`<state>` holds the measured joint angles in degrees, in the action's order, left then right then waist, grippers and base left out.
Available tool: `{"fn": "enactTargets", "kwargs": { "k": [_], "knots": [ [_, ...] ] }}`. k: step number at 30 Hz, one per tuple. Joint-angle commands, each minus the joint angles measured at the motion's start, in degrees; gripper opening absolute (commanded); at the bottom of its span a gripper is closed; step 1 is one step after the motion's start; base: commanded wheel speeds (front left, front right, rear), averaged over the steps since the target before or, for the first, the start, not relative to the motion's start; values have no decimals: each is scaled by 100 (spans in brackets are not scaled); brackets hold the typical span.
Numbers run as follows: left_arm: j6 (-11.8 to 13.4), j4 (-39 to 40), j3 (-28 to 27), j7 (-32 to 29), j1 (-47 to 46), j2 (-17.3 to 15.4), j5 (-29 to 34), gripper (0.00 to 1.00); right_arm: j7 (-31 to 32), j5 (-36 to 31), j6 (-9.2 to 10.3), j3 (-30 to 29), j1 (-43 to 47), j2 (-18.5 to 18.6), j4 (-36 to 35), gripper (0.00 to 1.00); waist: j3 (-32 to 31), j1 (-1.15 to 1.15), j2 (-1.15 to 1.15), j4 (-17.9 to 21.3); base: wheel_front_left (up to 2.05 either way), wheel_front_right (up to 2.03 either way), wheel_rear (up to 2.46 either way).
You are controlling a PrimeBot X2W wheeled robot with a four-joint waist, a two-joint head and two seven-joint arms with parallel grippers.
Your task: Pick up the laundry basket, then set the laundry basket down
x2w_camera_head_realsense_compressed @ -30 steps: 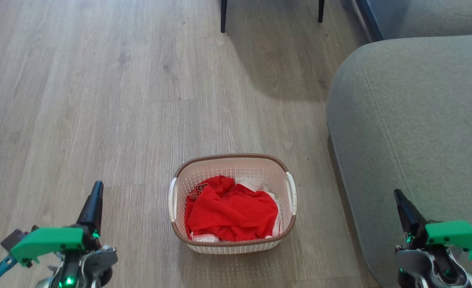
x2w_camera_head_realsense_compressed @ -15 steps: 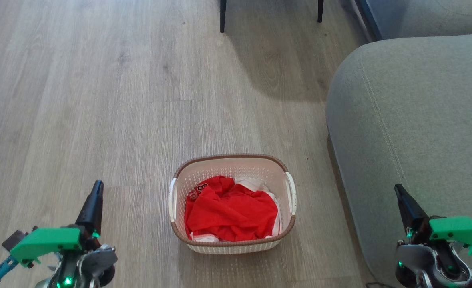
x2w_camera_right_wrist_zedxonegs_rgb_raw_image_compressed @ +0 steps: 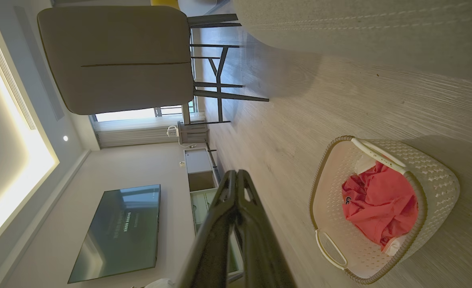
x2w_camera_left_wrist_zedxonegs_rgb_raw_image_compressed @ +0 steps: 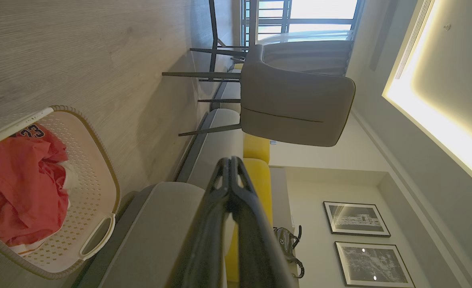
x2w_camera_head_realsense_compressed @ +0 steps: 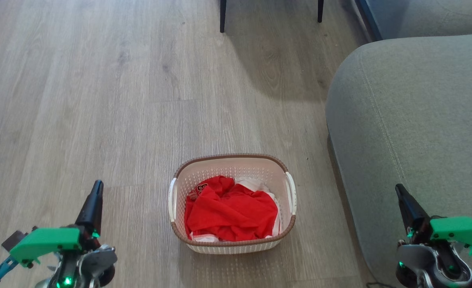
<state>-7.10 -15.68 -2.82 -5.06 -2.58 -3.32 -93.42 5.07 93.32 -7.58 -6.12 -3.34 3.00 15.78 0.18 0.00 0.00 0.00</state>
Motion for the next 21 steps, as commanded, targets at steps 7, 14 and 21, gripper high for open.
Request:
{"fn": "enactTargets", "kwargs": {
  "k": [7,14,21],
  "knots": [
    [-38,169,-249,-46,-350,-44,25,0,50,-21,9,74,-274,71,-182,0,0,0,0,0,0,0,0],
    [-38,168,-259,-53,-351,-37,33,0,58,-29,9,65,-275,64,-182,0,0,0,0,0,0,0,0],
    [-38,168,-270,-63,-352,-29,43,0,66,-38,9,54,-276,56,-181,0,0,0,0,0,0,0,0]
  ]
}}
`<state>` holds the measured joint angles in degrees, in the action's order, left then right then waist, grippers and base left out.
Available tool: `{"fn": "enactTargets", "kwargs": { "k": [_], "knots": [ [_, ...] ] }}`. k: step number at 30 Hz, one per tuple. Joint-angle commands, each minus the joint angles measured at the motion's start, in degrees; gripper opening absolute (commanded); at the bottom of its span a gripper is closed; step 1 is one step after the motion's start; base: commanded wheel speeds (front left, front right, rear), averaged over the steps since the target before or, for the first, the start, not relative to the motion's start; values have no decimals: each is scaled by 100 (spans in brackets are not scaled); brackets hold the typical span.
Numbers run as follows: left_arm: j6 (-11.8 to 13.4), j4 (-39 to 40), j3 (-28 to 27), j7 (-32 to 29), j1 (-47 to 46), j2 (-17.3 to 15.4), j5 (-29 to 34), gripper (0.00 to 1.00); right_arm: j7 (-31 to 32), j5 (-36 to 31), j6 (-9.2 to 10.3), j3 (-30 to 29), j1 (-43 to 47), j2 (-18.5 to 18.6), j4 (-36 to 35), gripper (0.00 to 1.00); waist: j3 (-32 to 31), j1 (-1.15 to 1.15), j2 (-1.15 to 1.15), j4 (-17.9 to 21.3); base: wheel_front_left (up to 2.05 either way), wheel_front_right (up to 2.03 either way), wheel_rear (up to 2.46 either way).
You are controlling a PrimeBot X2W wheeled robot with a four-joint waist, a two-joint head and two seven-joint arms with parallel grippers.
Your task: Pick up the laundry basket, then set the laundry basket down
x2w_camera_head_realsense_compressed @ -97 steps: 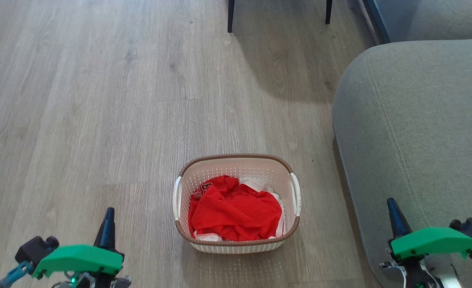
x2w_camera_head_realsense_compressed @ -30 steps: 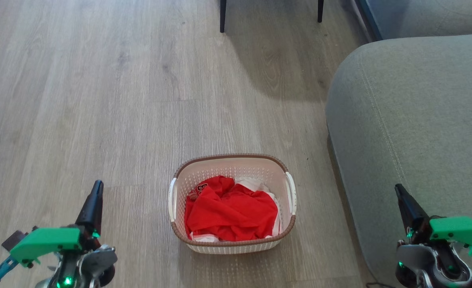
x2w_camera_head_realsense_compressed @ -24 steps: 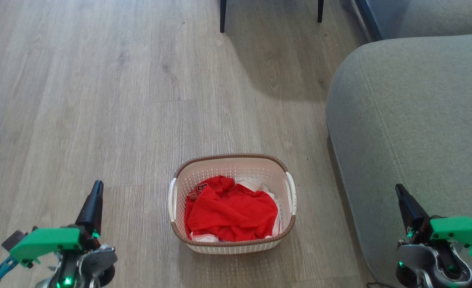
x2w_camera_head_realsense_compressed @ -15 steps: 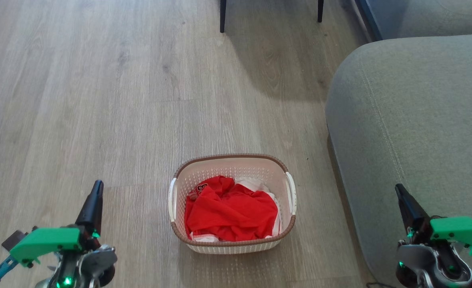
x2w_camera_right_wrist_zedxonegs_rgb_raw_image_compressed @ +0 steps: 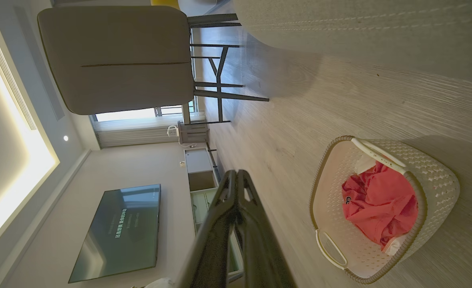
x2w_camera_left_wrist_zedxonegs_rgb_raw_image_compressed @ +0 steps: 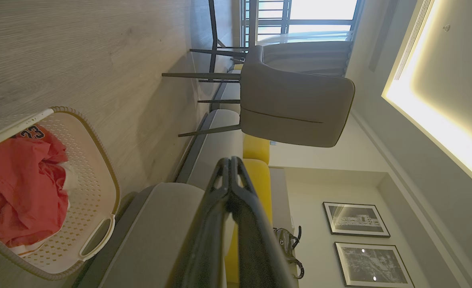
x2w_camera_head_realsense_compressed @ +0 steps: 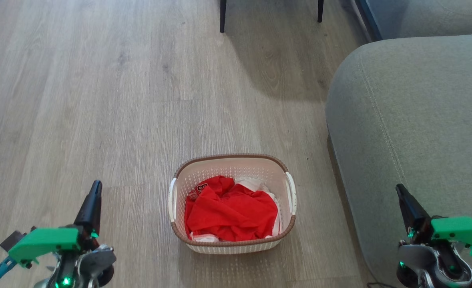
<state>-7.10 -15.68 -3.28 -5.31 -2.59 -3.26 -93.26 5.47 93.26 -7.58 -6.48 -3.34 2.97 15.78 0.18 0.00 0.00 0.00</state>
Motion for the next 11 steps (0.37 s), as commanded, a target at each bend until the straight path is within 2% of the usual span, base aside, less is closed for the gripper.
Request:
{"fn": "enactTargets", "kwargs": {
  "k": [1,11],
  "knots": [
    [-38,168,-226,-39,-351,-35,28,0,28,-33,9,88,-276,59,-181,0,0,0,0,0,0,0,0],
    [-38,167,-240,-50,-352,-25,40,0,39,-44,9,74,-277,49,-180,0,0,0,0,0,0,0,0]
  ]
}}
